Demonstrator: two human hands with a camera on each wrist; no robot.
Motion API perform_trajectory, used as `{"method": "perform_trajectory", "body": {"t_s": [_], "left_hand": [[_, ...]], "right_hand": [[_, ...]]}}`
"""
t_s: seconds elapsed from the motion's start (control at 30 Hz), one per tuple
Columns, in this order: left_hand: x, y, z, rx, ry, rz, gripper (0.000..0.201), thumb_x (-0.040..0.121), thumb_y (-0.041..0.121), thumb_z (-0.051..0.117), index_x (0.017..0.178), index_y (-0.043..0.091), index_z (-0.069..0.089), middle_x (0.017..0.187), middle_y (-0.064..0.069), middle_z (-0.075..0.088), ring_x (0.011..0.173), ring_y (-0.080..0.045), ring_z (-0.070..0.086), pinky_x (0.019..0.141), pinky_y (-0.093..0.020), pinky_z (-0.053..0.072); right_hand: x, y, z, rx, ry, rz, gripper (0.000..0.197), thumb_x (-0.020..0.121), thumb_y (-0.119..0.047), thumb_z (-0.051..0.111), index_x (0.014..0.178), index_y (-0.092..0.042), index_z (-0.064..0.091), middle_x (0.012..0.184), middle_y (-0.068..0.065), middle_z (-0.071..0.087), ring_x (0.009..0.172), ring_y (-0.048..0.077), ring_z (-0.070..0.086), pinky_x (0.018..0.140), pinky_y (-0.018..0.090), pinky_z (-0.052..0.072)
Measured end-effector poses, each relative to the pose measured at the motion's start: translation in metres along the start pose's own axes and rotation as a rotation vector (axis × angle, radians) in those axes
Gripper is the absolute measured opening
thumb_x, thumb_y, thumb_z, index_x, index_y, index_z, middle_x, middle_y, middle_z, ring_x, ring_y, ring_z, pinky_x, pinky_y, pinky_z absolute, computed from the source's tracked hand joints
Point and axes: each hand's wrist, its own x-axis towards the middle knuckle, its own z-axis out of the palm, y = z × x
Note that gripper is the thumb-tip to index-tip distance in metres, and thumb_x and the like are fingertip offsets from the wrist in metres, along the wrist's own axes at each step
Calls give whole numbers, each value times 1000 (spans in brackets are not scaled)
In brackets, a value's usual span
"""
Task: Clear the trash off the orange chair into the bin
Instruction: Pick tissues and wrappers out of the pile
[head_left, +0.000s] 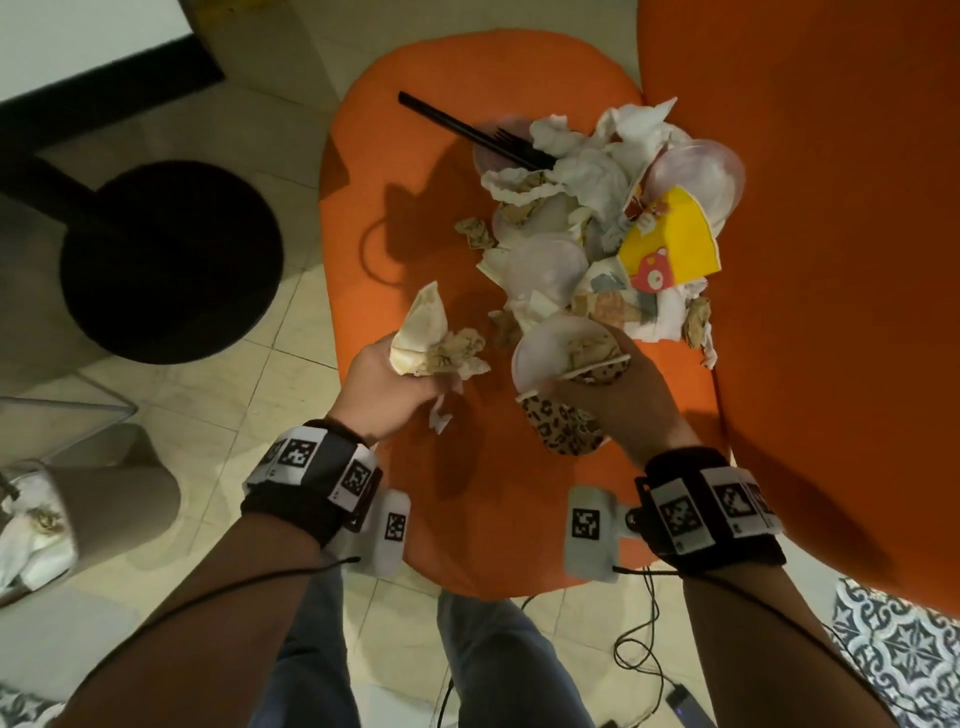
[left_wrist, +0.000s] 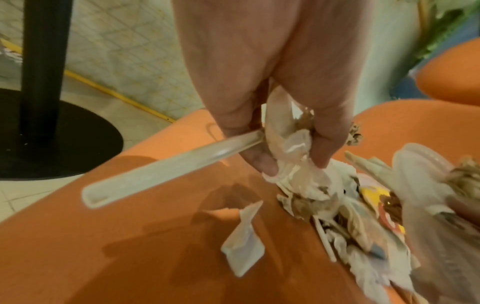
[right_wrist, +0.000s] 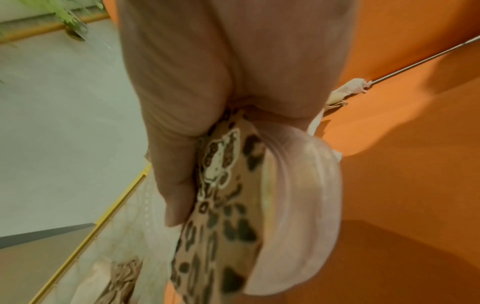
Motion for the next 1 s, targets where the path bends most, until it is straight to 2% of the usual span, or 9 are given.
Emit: {"method": "perform_trajectory", "body": {"t_s": [0.1,0.2,0.3,0.4,0.53,0.67,0.73,0.9,1.0], "left_hand": [[-4,3,-15,-40,7,11,28,72,15,78,97,21,69,92,15,69,86,2,64,72,-12,45],[-14,2,-37,-33,37,65,23,75,16,76,91,28,66,88,16,67,80,8,61,70,-9,49],[-28,-10,-69,-182,92,19,32,73,17,78,104,18,68,99,6,72,91,-5,68,83,-24,53],[-45,-33,-114,-344,155,-45,30,69,15,81,96,25,70,93,9,74,93,-8,69,90,-33,52],[-86,-81,-199,-448,274,-95,41,62,19,84,100,22,70,100,5,74,99,-12,68,92,-37,52],[-140,-148,-301,-462,363,-140,44,71,12,78,112,18,65,108,2,71,102,-13,66,87,-33,52],[-163,-193,-351,-476,454,-212,44,70,10,78,111,16,66,104,2,72,97,-11,67,82,-28,52],[-192,-310,-443,-594,684,-437,17,60,11,76,74,14,67,64,6,66,63,-11,59,56,-19,48],[-188,-377,-479,-601,726,-565,20,50,27,76,63,17,64,58,5,66,62,-14,61,64,-28,50]], "right_hand": [[0,-12,15,10,-9,-43,73,67,-6,83,131,-19,51,118,-2,64,106,11,62,69,13,54],[0,-24,41,-23,-57,-73,81,66,-7,84,137,-17,46,125,0,61,113,14,59,77,15,54],[-5,-40,79,-73,-111,-107,79,66,-12,84,136,-18,47,123,-3,61,111,10,59,80,16,54],[-14,-54,139,-127,-204,-101,83,59,-22,89,131,-18,51,118,-6,64,108,7,60,80,13,51],[-29,-63,251,-166,-354,-68,77,54,-20,90,124,-16,56,116,-1,67,108,10,62,90,28,50],[-49,-52,389,-232,-546,-17,71,60,-9,87,122,-22,56,113,-1,67,105,12,63,85,26,53],[-57,-40,463,-264,-609,22,69,62,-5,85,122,-23,55,109,-5,66,99,9,62,77,15,53],[-66,9,630,-401,-768,115,76,65,-7,84,129,-22,47,109,-10,62,98,4,59,86,17,48],[-62,45,700,-487,-790,171,70,68,-2,81,127,-18,46,109,-5,59,101,11,55,91,25,45]]}}
